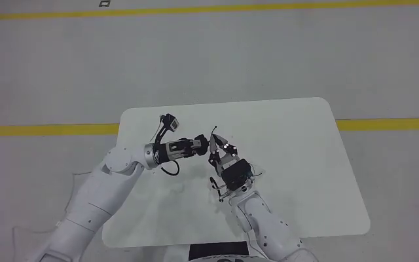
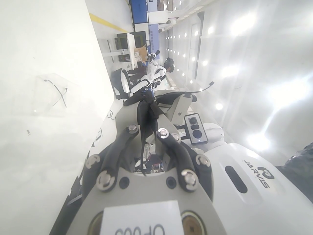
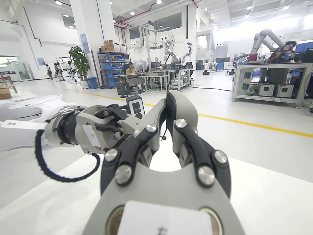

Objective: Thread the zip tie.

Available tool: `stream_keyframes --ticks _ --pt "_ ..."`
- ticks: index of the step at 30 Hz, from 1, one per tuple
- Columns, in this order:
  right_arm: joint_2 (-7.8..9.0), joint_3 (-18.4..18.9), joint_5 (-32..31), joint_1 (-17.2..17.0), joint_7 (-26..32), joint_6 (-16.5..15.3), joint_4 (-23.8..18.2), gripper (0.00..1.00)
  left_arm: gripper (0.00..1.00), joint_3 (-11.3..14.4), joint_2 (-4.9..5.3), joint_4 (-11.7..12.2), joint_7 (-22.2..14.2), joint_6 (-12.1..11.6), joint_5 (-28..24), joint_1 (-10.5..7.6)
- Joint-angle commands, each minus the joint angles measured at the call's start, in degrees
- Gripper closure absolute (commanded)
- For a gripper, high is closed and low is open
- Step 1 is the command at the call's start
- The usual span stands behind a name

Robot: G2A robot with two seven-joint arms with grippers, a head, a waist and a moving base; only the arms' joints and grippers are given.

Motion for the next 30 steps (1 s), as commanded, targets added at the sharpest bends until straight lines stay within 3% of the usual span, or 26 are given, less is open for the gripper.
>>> stream_keyframes --ticks 1,30 --pt "0.01 0.1 0.1 0.0 0.0 -0.1 0.1 1.0 1.0 0.1 -0.03 0.1 0.1 0.0 0.0 -0.07" --pt "-0.3 0.2 0.9 1.0 -0.8 0.5 1.4 1.0 1.0 0.9 -0.27 1.7 -0.3 0.1 -0.4 -1.4"
